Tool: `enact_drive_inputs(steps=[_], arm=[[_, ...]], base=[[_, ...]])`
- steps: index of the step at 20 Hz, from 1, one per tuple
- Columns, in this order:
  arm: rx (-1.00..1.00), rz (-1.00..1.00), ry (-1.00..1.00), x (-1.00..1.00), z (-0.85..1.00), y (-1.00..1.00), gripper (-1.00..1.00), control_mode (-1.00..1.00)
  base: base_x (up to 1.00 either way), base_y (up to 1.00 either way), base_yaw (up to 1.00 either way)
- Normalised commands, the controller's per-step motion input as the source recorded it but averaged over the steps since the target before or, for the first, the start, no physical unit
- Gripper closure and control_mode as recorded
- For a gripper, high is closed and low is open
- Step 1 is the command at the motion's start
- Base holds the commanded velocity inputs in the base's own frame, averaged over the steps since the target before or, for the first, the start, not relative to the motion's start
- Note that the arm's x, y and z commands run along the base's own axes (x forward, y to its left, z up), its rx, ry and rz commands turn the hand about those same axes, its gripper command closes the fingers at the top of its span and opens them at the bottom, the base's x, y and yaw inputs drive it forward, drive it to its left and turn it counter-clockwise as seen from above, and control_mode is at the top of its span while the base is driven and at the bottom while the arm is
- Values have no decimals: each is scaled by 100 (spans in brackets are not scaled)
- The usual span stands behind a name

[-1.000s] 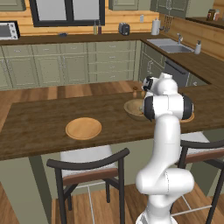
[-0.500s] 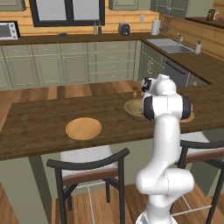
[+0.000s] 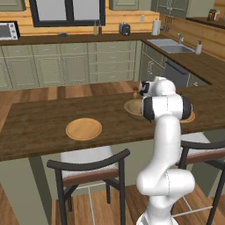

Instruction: Pick the chicken drumstick and mushroom from their plates and place them in the bowl. Then put the bowl in the fridge.

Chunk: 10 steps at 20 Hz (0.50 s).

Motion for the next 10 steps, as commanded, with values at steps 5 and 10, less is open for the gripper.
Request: enact_drive_inputs(steps=[5,10], arm=[[-1,0,-12,-90,98,24,100,-100],[-1,0,-29,-100,100,44,100,-100]], base=[[0,0,0],[0,0,0]])
